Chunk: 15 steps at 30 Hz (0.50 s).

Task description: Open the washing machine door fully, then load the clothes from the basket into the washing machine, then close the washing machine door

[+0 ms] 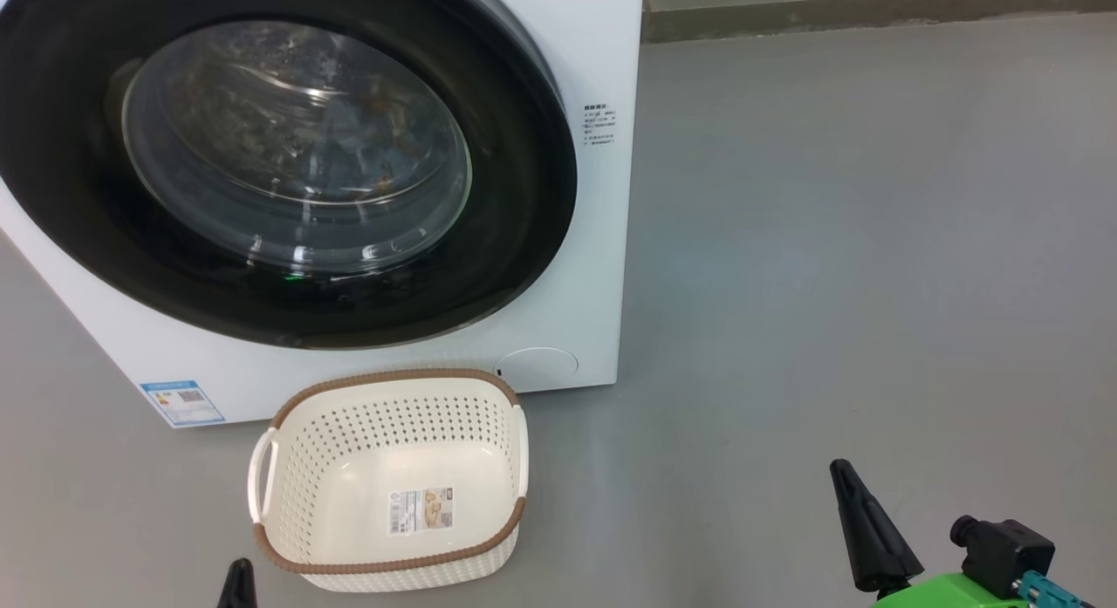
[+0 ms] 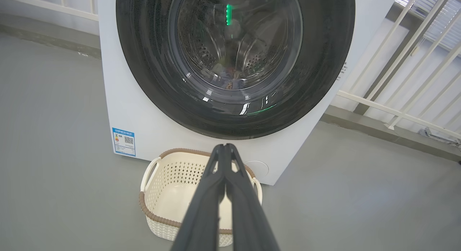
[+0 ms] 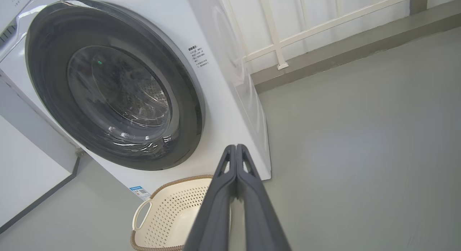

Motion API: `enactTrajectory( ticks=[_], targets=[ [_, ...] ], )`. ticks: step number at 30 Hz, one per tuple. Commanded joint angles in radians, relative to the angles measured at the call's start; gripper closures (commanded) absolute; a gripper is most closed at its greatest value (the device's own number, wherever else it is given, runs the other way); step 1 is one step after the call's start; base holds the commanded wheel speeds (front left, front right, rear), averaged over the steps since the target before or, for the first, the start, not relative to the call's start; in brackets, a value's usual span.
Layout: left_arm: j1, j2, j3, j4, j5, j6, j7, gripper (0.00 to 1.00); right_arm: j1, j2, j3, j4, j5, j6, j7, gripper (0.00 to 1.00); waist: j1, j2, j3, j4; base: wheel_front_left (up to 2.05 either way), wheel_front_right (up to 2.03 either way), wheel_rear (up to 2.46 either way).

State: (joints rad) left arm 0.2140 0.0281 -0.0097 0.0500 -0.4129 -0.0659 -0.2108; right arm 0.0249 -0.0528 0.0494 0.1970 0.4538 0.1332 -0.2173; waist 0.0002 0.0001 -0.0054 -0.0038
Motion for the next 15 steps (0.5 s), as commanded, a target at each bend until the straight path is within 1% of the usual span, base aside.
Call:
enactTrajectory(
  ticks=[1,15],
  targets=[
    [-0.042,0.016,0.007,-0.014,-0.033,-0.007,0.007,1.00,-0.034,-0.009,-0.004,-0.020,0.041,0.000,0.005,1.00,-0.0001,-0.0001,0.000,0.000,0.00,0.00,0.00],
    [-0.079,0.024,0.012,0.015,-0.196,-0.015,0.041,1.00,-0.046,-0.015,-0.015,-0.011,0.197,-0.001,0.040,1.00,-0.0001,-0.0001,0.001,0.001,0.00,0.00,0.00]
  ],
)
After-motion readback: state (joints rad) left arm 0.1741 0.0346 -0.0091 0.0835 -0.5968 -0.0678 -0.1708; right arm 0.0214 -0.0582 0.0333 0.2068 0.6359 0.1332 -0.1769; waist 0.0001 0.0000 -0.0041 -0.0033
